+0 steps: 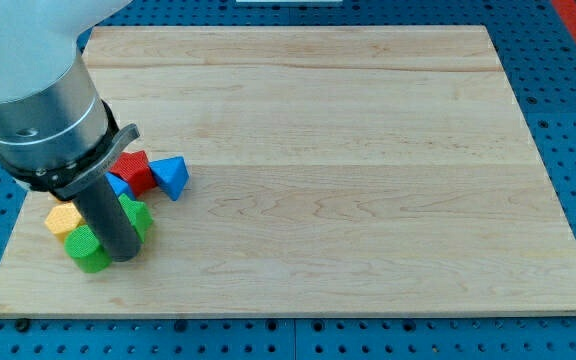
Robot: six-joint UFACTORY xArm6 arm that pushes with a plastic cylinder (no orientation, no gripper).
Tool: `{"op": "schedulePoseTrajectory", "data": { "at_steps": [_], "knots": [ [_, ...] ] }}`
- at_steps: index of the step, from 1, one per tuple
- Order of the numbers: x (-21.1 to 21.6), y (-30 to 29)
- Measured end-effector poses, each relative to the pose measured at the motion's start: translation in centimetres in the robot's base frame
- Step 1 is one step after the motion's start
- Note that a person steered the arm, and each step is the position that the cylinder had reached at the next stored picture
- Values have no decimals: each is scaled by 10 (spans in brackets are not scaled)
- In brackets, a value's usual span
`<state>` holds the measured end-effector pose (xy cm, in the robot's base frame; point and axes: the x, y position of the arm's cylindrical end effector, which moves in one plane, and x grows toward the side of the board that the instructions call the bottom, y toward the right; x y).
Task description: Move yellow heart up towards the center left
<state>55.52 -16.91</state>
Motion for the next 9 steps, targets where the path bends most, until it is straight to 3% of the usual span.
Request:
{"op": "schedulePoseTrajectory", "data": {
  "at_steps": [2,3,4,5,6,8,9],
  "knots": [
    [-39,0],
    [-16,49],
    [35,96],
    [64,89],
    [63,51],
    [36,-118],
    [-18,-111]
  ]
}}
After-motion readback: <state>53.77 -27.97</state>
